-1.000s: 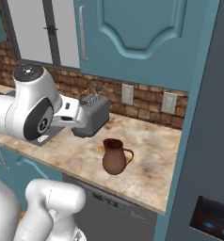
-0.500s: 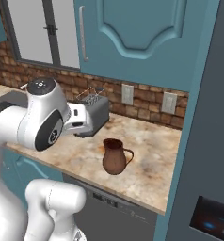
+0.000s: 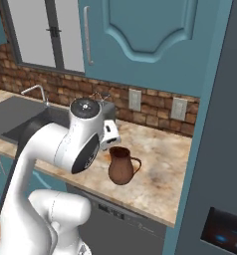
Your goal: Move the bar and cup from the second highest shelf to the top shelf to make space. Then, place the pitcher from the counter on the cleared second highest shelf.
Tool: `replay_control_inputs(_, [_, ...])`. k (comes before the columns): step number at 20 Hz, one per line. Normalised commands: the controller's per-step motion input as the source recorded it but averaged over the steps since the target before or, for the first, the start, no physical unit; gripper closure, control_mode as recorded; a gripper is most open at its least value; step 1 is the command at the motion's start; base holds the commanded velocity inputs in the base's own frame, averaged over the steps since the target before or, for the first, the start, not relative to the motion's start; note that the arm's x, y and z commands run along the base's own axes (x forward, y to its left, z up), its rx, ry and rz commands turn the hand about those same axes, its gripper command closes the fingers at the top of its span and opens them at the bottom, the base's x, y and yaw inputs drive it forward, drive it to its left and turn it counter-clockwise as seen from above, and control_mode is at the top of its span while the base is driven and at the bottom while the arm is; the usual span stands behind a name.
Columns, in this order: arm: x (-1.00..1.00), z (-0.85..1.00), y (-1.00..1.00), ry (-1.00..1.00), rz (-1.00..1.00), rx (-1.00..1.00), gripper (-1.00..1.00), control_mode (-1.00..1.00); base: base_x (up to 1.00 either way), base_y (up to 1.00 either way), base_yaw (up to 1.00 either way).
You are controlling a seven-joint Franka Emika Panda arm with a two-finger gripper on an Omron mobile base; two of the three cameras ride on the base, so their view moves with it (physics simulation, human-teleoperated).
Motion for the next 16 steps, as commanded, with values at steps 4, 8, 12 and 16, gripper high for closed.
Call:
replay_control_inputs(4, [0.12,-0.19,-0.35,0.0,0.19,0.0,-1.0,-1.0,0.0,0.0,0.0])
replay_control_inputs(8, [0.17,-0.29,-0.18,0.0,0.18,-0.01,-1.0,-1.0,0.0,0.0,0.0])
replay_control_inputs(12, [0.27,-0.35,-0.01,-0.01,0.14,-0.03,-1.0,-1.0,0.0,0.0,0.0])
replay_control_inputs(16, [0.31,-0.39,0.0,0.0,0.12,-0.06,-1.0,-1.0,0.0,0.0,0.0])
